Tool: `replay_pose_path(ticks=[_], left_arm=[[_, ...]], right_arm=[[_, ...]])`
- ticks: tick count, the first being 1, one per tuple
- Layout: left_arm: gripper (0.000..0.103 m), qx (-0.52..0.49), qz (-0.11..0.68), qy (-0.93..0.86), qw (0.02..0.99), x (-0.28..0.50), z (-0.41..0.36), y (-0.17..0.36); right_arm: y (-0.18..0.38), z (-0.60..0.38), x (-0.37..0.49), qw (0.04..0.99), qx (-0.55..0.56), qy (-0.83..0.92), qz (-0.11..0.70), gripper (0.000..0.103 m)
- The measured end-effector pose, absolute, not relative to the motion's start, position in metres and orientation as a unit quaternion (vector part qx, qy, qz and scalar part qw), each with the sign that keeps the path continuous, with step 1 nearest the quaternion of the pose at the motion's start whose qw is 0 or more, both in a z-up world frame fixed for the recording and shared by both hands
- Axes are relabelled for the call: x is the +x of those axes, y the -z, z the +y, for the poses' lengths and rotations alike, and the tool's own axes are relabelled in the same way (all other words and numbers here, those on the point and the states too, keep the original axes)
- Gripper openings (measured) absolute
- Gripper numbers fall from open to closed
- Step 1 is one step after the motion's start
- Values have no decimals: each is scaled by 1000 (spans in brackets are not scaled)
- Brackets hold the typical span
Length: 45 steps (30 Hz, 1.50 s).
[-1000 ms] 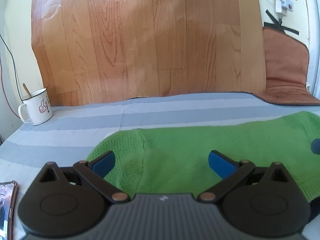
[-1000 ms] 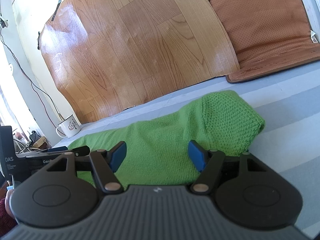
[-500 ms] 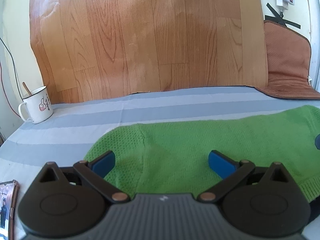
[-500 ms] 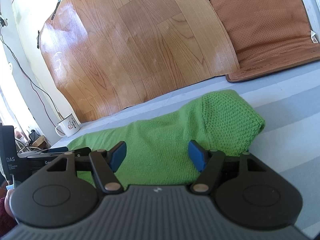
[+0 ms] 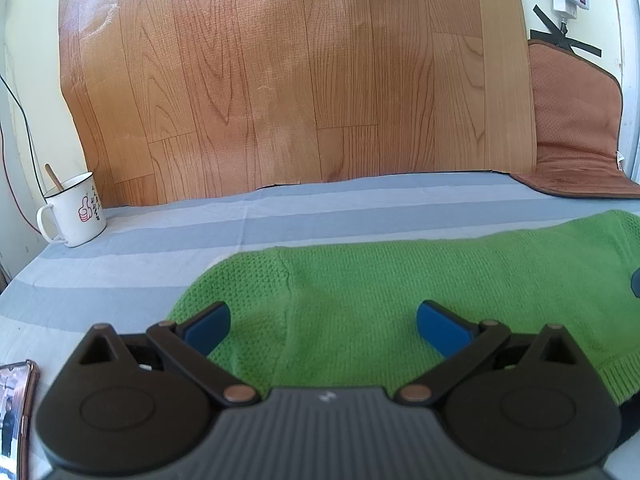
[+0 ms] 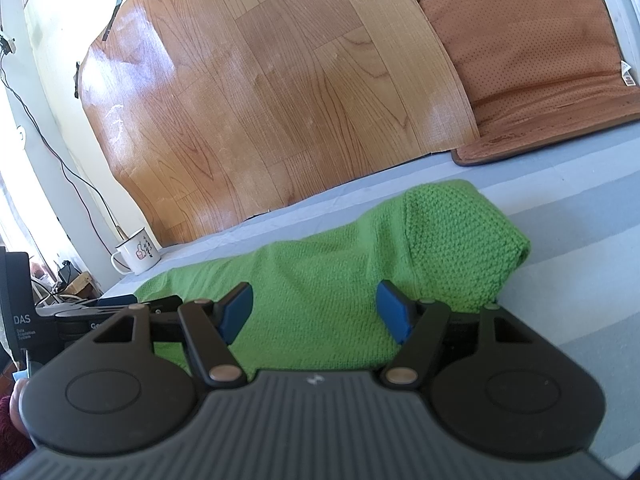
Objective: Fold small clothes
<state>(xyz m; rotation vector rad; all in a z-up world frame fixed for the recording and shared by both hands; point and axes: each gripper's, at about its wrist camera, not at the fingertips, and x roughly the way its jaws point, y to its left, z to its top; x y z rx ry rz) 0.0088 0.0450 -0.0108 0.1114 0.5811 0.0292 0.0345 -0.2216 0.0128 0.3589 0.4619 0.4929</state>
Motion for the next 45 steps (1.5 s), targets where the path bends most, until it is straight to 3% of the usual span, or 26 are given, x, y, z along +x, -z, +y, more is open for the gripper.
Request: replay_pose_path(ticks=[13, 19, 21, 23, 27, 33, 34, 36, 38, 39, 40, 45], left_arm=[[103, 50, 289, -12, 956, 10, 46, 12], [103, 48, 289, -11, 956, 10, 48, 11], [103, 33, 271, 2, 962, 3, 52, 4], [103, 6, 241, 29, 970, -8, 56, -5], [103, 1, 234, 60, 970, -13, 53, -7], [89, 8, 279, 95, 955, -4, 46, 4], [85, 14, 287, 94, 953, -2, 44, 7], [84, 48, 299, 79, 950, 1, 35, 15], [84, 85, 292, 65, 950, -2, 23, 18], [84, 92, 291, 62, 950, -3, 21, 19], [84, 90, 292, 63, 950, -3, 21, 19], [85, 32, 286, 80, 954, -5, 41, 6]], right_arm=[[-16, -224, 27, 934, 174, -231, 212, 71], [-29, -275, -2, 928, 258, -195, 185, 71], [-33, -296, -9, 926, 281, -168, 188, 74], [-32, -315, -15, 918, 305, -150, 203, 87], [-23, -326, -8, 900, 307, -136, 278, 87], [-17, -311, 17, 901, 298, -131, 288, 87], [-16, -306, 24, 901, 294, -131, 292, 84], [-14, -292, 35, 903, 278, -139, 296, 70], [-12, -275, 42, 907, 255, -142, 304, 46], [-15, -271, 44, 907, 250, -137, 311, 41], [-17, -268, 46, 900, 257, -145, 320, 25], [-63, -256, 28, 904, 263, -192, 276, 22]])
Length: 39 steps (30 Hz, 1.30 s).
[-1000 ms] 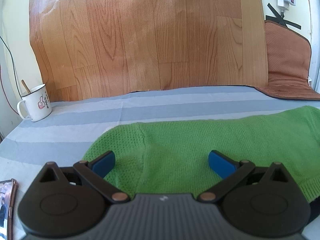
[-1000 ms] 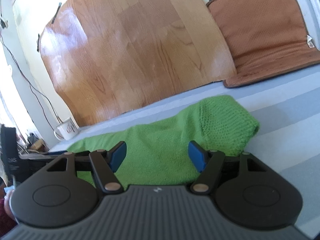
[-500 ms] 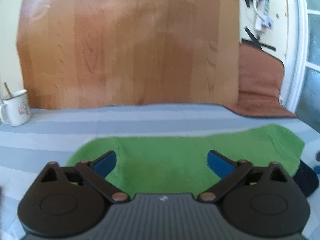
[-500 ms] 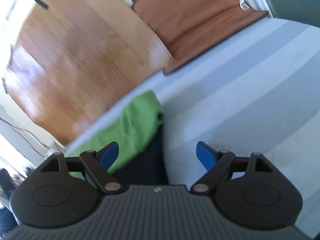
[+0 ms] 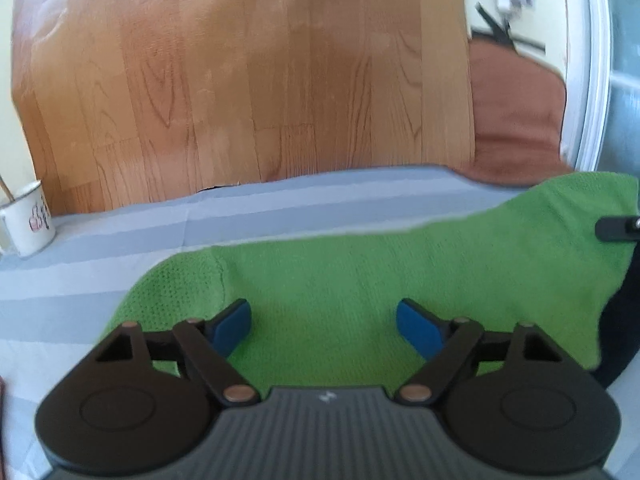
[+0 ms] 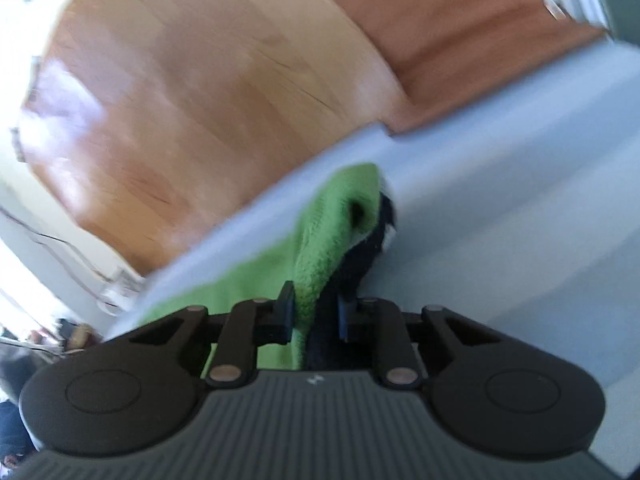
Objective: Fold small clothes
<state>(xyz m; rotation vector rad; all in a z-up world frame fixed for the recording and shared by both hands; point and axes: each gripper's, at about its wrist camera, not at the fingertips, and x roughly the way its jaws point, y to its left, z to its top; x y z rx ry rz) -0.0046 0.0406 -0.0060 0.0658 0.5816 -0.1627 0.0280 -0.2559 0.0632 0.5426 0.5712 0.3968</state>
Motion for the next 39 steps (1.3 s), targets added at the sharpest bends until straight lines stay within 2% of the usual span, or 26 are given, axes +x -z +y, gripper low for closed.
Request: replay_pose_path(ticks=[1, 3, 6, 10, 14, 17, 18, 19, 20, 22, 27, 31, 33, 39], left_arm=[[93, 8, 275, 80, 958, -6, 49, 0], [101, -65, 238, 69, 967, -12, 79, -15], [101, -172, 211, 44, 961, -20, 129, -29], [101, -217, 181, -5, 959, -42, 175, -44], [101, -219, 163, -39, 961, -65, 198, -56], [103, -210, 165, -50, 962, -65, 200, -61], [103, -207, 169, -50, 962, -62, 199, -60], [103, -204, 174, -51, 962, -59, 196, -60], [103, -201, 182, -50, 961, -55, 195, -58], [103, -195, 192, -48, 961, -47, 192, -55], [103, -196, 233, -30, 952, -23, 180, -43], [103, -171, 287, -38, 942, -4, 166, -27], [103, -177, 323, -18, 929, 2, 166, -15], [103, -210, 377, 32, 902, -15, 174, 7]], right_arm=[[-79, -246, 23, 909, 248, -207, 262, 22], [-101, -221, 20, 918, 209, -230, 244, 22], [-125, -169, 20, 921, 143, -271, 240, 22], [-130, -93, 35, 911, 74, -319, 251, 23], [-104, -10, 52, 889, -1, -367, 274, 23], [-57, 45, 66, 861, -75, -381, 328, 26], [-44, 53, 65, 858, -83, -391, 323, 26], [-44, 53, 61, 862, -82, -396, 305, 35], [-48, 51, 57, 855, -75, -409, 308, 50], [-60, 35, 51, 833, -39, -461, 302, 60], [-82, -45, 31, 842, 19, -474, 256, 60], [-81, -105, 37, 883, 77, -398, 235, 63], [-70, -129, 46, 892, 112, -360, 251, 70], [-25, -133, 70, 851, 176, -358, 341, 75]])
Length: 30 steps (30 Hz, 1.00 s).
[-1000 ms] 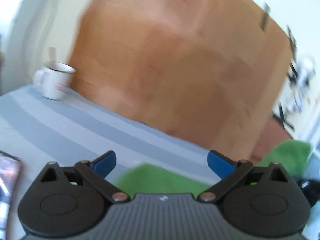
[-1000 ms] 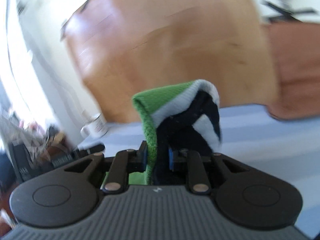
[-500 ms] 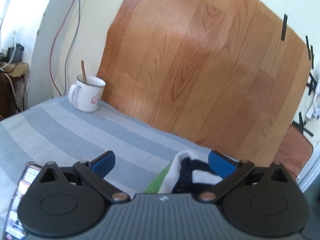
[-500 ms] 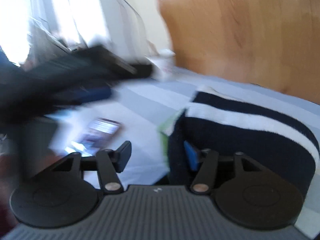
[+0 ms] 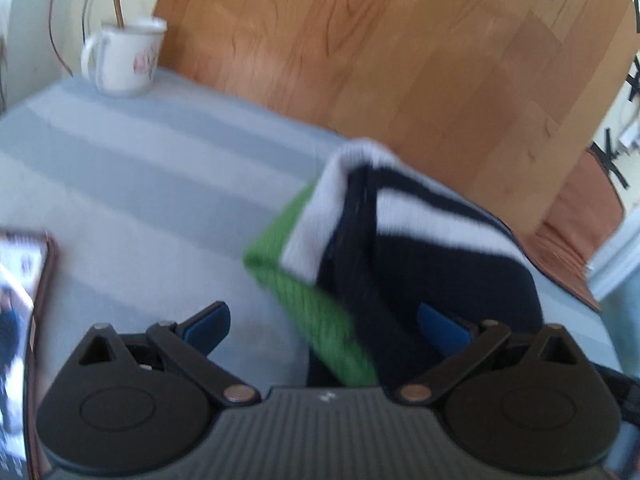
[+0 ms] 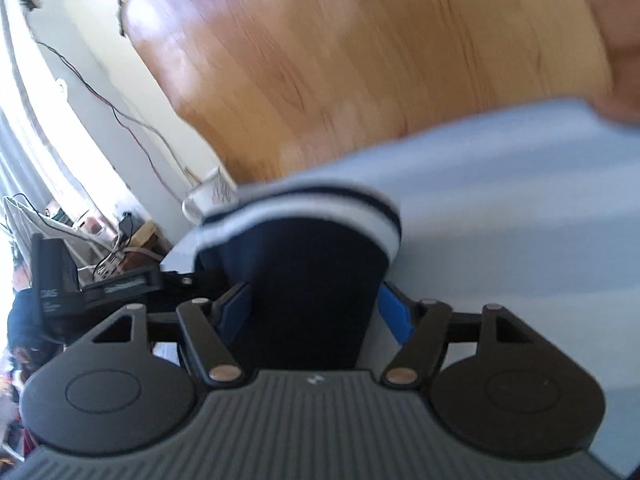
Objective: Fold small clothes
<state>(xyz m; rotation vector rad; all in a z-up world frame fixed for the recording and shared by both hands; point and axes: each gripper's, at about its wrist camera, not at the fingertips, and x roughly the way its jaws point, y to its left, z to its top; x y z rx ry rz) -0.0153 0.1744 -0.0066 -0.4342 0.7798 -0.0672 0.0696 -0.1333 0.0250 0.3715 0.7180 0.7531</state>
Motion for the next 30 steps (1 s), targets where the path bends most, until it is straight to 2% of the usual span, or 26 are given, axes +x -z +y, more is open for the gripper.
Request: replay_pose_path(ticks=[2, 4, 13, 18, 19, 20, 21, 22, 23, 27, 30], left_arm=[[103, -220, 383, 52, 896, -30, 179, 14], [103, -211, 387, 48, 896, -43, 183, 12], [103, -211, 360, 68, 906, -58, 180, -40], [102, -176, 412, 74, 891, -18, 162, -13], [98, -193, 428, 84, 879, -10, 162, 0], [98, -200, 416, 88, 883, -9, 161, 6], [83, -203, 414, 94, 882, -7, 157, 7], [83, -207, 418, 102, 879, -2, 151, 7], [83, -202, 414, 98, 882, 2, 144, 5], [69, -190, 388, 133, 892, 31, 113, -16], [69, -180, 366, 160, 899, 65, 86, -30]], right_arm=[[-22, -121, 76, 842, 183, -371, 344, 85], [-22, -117, 73, 843, 177, -376, 342, 88], [-13, -131, 80, 823, 208, -401, 345, 90], [-13, -126, 86, 815, 209, -413, 350, 91], [-14, -124, 87, 814, 202, -417, 351, 89], [-15, -122, 87, 817, 194, -417, 349, 80], [-17, -122, 87, 821, 186, -416, 343, 74], [-21, -122, 87, 826, 176, -416, 336, 63], [-26, -123, 87, 831, 164, -419, 325, 58], [-51, -148, 99, 865, 163, -403, 251, 54], [-68, -175, 124, 882, 173, -383, 212, 54]])
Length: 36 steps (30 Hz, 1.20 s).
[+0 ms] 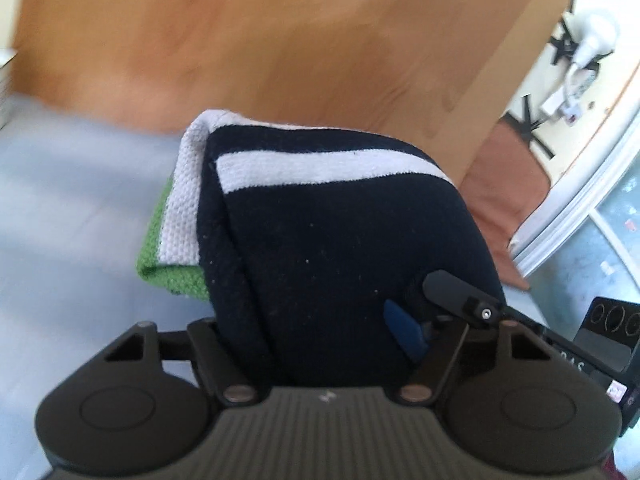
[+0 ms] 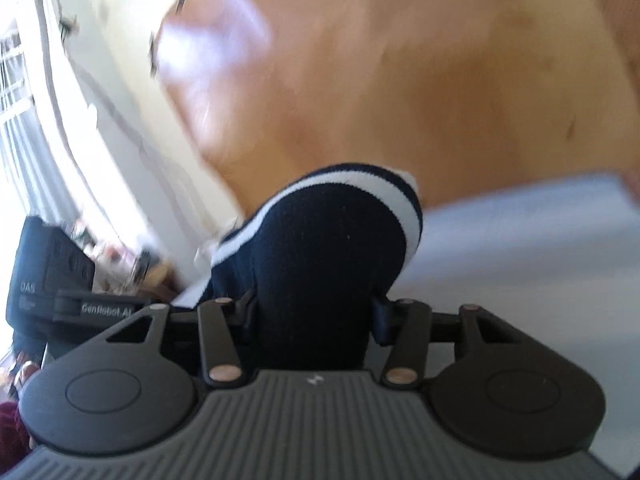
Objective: Fold small clothes
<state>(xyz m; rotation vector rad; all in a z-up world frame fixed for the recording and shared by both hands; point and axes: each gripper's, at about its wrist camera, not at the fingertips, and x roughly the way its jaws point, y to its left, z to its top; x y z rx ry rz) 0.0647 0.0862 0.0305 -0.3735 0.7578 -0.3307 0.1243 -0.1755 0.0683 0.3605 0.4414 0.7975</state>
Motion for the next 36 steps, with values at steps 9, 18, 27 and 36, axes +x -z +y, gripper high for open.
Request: replay_pose_path(ticks=[9, 18, 27, 36], left_arm=[[66, -81, 374, 128, 915, 181, -1, 5], [99, -53, 328, 56, 942, 140, -7, 21], [103, 7, 327, 17, 945, 66, -10, 17], [103, 33, 326, 11, 945, 16, -21, 20]], right_arm=[[-31, -209, 219, 919, 170, -266, 236, 55], [-30, -226, 207, 921, 207, -235, 232, 77], [-40, -233, 145, 941, 166, -179, 234, 88], [-20, -263, 56, 945, 196, -124, 230, 91]])
